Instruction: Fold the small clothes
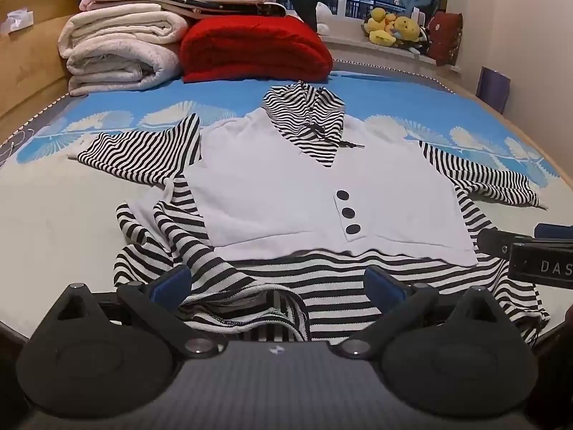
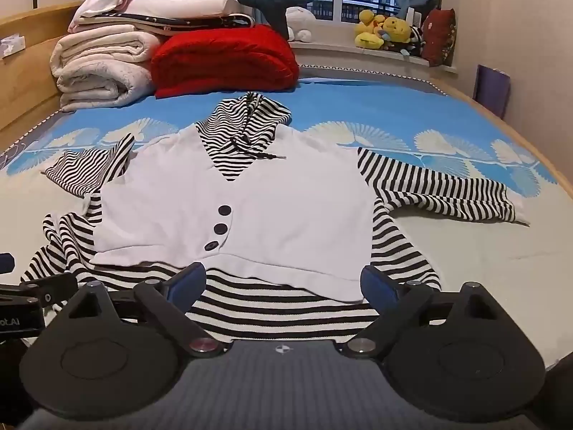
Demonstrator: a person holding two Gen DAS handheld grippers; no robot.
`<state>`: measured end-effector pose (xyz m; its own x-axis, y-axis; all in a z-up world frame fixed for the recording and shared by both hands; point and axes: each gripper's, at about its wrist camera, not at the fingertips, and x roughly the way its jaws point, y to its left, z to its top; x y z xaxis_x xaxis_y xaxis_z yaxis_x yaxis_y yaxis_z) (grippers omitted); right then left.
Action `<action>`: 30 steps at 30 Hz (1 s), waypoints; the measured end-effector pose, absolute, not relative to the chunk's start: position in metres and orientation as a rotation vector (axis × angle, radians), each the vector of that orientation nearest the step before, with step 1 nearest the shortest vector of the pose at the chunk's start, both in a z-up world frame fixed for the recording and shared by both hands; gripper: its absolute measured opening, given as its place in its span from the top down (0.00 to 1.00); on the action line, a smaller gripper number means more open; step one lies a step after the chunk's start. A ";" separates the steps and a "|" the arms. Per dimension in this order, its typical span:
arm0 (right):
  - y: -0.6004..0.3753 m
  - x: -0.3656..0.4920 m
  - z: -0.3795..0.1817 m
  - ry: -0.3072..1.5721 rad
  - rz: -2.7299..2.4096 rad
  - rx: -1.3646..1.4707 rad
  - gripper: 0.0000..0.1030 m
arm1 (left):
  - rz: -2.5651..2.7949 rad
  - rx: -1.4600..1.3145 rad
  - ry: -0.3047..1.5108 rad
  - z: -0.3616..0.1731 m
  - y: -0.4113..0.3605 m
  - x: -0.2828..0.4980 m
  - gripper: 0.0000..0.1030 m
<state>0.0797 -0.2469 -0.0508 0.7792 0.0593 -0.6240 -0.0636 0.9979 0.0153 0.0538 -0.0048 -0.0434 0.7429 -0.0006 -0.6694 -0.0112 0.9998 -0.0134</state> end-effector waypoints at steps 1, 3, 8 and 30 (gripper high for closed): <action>-0.246 0.080 -0.051 0.673 0.068 -0.008 0.09 | 0.006 -0.017 0.735 -0.044 -0.005 0.054 0.01; -0.246 0.079 -0.051 0.672 0.072 -0.011 0.09 | 0.006 -0.018 0.737 -0.044 -0.005 0.054 0.01; -0.243 0.077 -0.046 0.673 0.069 -0.012 0.09 | 0.007 -0.018 0.741 -0.043 -0.005 0.054 0.01; -0.246 0.078 -0.050 0.665 0.070 -0.013 0.09 | 0.009 -0.018 0.744 -0.045 -0.006 0.054 0.01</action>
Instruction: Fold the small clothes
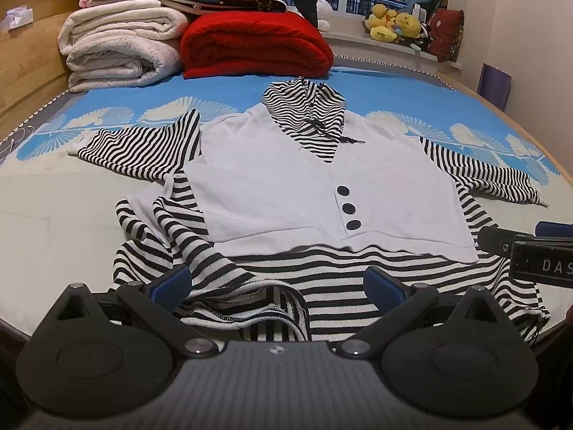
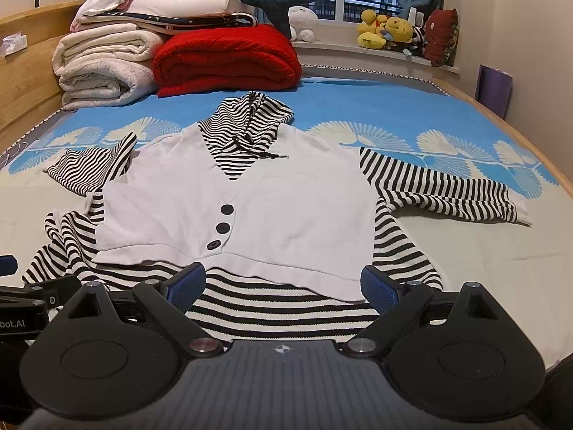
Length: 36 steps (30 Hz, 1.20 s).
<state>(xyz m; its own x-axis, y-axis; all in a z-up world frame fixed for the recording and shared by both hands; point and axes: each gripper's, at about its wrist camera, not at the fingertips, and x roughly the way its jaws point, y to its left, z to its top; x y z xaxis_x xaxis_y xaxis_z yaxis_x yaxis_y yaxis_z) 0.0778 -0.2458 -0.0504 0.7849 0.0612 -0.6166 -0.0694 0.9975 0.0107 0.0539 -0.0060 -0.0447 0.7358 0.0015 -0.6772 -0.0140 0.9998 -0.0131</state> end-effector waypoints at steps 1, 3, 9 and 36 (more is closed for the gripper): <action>-0.246 0.078 -0.050 0.665 0.071 -0.012 0.09 | 0.009 -0.018 0.743 -0.045 -0.006 0.054 0.01; -0.246 0.077 -0.050 0.664 0.070 -0.012 0.09 | 0.008 -0.018 0.743 -0.045 -0.006 0.054 0.01; -0.246 0.078 -0.051 0.663 0.068 -0.011 0.09 | 0.002 -0.011 0.744 -0.045 -0.007 0.054 0.01; -0.391 0.165 -0.027 0.591 0.063 -0.004 0.44 | -0.066 -0.034 1.069 -0.056 0.160 0.180 0.57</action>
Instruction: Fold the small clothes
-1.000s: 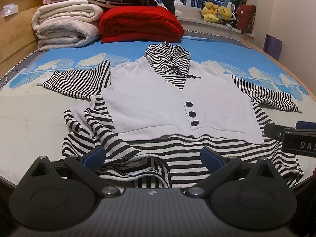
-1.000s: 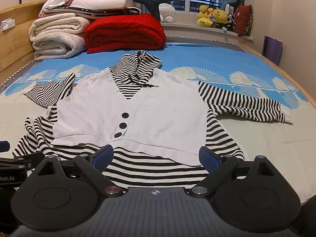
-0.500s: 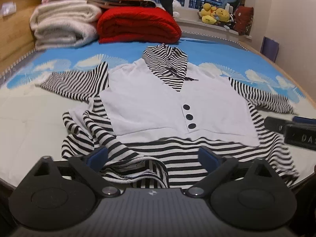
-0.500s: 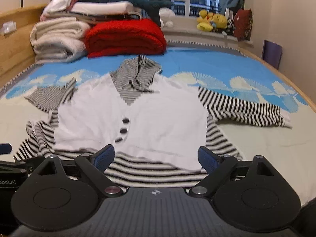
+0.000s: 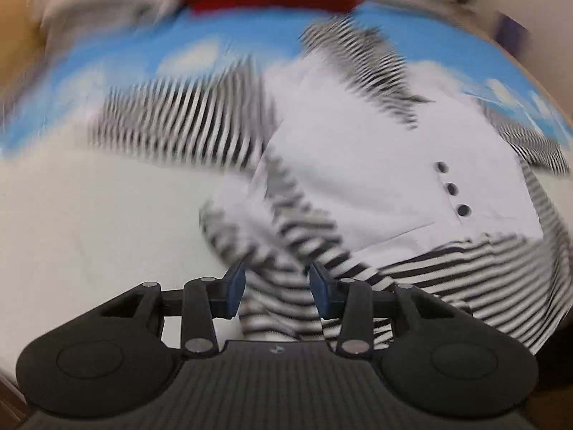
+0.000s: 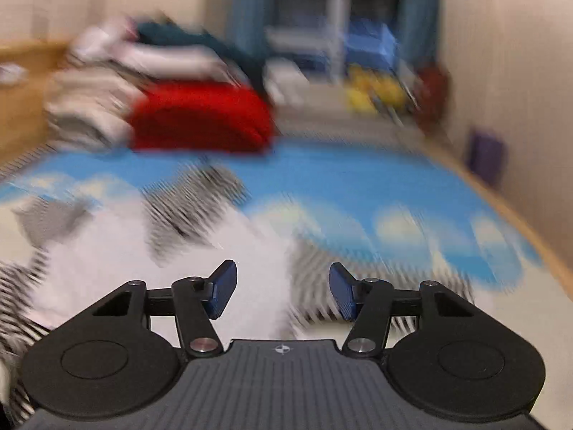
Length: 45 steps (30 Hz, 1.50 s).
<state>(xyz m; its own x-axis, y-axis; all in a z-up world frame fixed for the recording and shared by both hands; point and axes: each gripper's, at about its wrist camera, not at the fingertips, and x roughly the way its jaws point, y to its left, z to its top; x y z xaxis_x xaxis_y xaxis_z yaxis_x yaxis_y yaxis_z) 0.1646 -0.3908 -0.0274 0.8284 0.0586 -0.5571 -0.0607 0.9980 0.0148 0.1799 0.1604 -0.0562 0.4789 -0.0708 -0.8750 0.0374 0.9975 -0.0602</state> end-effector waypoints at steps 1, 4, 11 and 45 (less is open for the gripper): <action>-0.393 0.172 -0.029 0.612 0.029 0.009 0.44 | -0.060 -0.078 1.110 -0.066 0.165 0.187 0.56; -0.405 0.185 -0.049 0.701 -0.044 0.034 0.44 | -0.002 -0.032 1.206 -0.085 0.163 0.200 0.56; -0.402 0.210 -0.072 0.860 -0.094 0.003 0.33 | -0.060 0.045 1.312 -0.110 0.152 0.202 0.49; -0.399 0.214 -0.139 1.160 -0.106 -0.195 0.25 | -0.149 0.183 1.165 -0.075 0.145 0.158 0.63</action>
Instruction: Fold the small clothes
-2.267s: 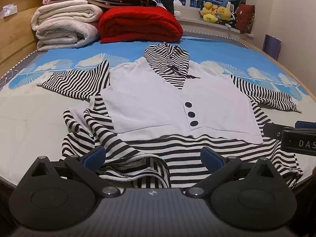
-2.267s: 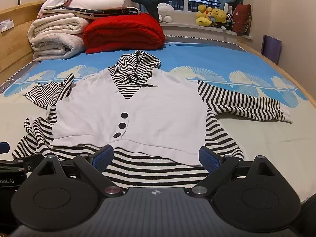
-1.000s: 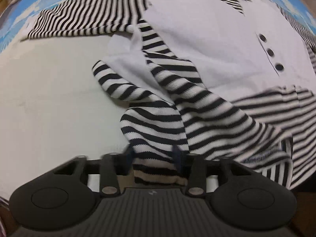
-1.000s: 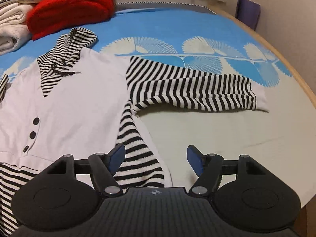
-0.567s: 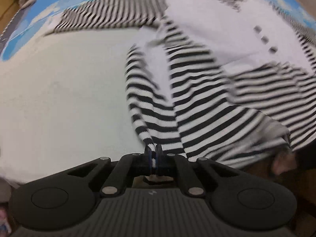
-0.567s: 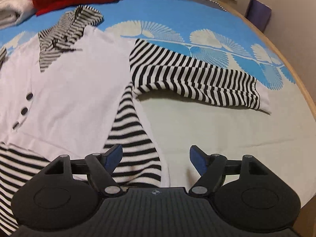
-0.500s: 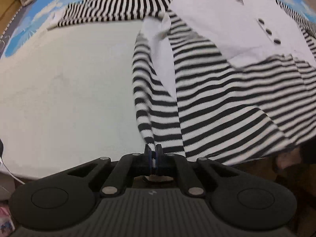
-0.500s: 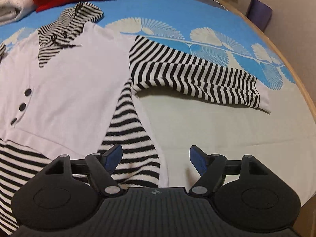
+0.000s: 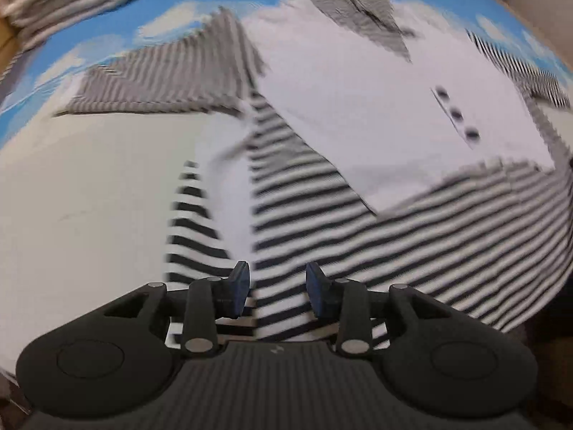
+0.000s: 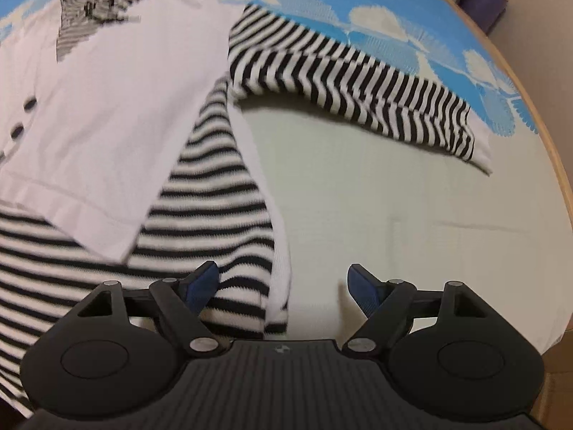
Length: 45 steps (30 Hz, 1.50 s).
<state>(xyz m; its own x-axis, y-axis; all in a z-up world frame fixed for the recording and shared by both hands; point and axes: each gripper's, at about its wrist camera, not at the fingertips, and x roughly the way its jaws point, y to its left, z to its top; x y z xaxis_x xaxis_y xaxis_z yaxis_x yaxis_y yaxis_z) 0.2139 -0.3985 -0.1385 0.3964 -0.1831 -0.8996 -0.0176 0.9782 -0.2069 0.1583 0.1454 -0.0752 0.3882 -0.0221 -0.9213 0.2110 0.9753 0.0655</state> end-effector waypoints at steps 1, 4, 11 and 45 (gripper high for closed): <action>-0.399 0.214 -0.142 1.174 -0.103 -0.205 0.31 | -0.157 0.208 1.191 -0.081 0.140 0.160 0.63; -0.402 0.213 -0.151 1.216 -0.104 -0.223 0.52 | -0.118 0.271 1.319 -0.108 0.138 0.162 0.62; -0.409 0.211 -0.153 1.229 -0.120 -0.204 0.52 | -0.089 0.237 1.249 -0.094 0.141 0.168 0.55; -0.395 0.211 -0.036 0.631 -0.124 0.150 0.38 | 0.181 -0.088 0.745 -0.007 0.143 0.232 0.34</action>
<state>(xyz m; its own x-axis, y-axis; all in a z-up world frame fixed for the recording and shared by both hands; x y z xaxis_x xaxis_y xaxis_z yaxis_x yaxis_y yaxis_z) 0.2109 -0.3946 -0.0356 0.8008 -0.0696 -0.5949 0.1610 0.9817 0.1019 0.2318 0.1430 -0.0074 0.7201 0.1325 -0.6811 -0.1952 0.9806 -0.0157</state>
